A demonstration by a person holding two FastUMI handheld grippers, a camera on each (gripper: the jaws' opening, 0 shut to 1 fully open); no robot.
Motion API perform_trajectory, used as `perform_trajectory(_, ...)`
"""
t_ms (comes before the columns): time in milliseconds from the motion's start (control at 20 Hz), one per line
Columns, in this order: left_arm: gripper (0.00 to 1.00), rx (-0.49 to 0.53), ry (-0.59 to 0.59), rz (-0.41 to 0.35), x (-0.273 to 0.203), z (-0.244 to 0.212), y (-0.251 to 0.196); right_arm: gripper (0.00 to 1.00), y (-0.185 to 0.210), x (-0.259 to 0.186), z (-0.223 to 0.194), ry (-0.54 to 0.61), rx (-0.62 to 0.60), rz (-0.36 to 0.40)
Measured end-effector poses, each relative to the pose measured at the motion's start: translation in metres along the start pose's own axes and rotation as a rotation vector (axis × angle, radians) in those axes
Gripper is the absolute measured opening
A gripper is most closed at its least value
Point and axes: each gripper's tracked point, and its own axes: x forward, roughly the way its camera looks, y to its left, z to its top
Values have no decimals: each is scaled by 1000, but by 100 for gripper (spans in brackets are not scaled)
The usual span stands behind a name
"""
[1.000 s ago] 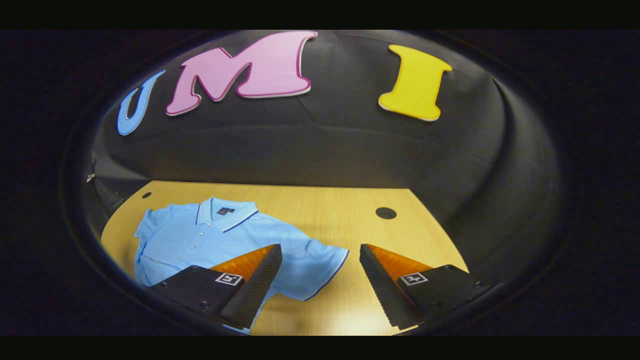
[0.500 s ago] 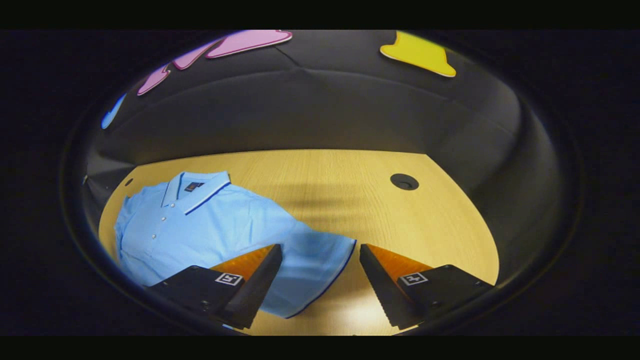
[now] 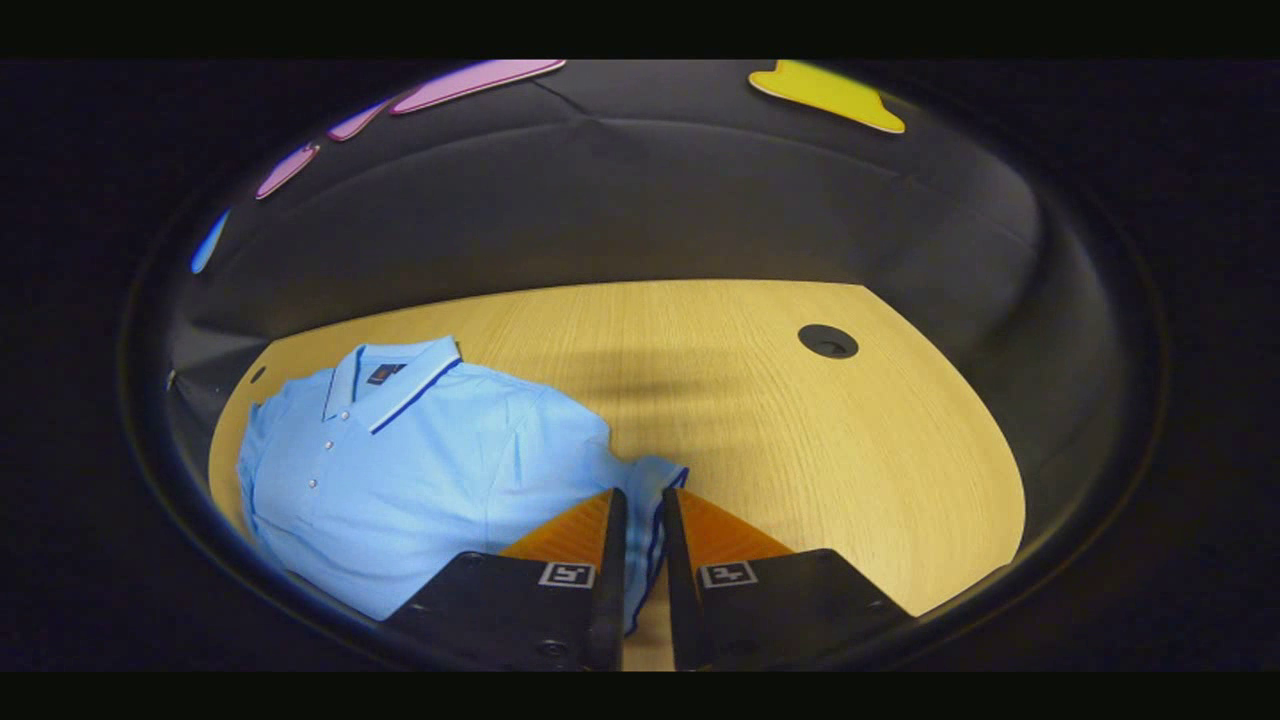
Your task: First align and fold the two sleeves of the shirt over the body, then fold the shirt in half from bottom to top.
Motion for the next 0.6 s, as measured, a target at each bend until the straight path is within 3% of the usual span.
perform_trajectory(150,96,-32,5,34,-5,-5,18,6,5,1,0,14,58,-10)
perform_trajectory(250,97,-42,4,56,-11,-8,31,0,4,0,3,11,80,-26)
perform_trajectory(300,97,-43,2,65,-14,-8,37,6,4,-5,9,-6,74,-36)
perform_trajectory(400,97,-36,7,86,-18,-14,48,6,6,-13,21,-39,30,-87)
perform_trajectory(450,97,-35,11,99,-19,-17,54,0,11,-19,26,-50,6,-101)
perform_trajectory(600,97,-45,8,102,-24,-22,59,6,30,-36,49,-99,-103,-129)
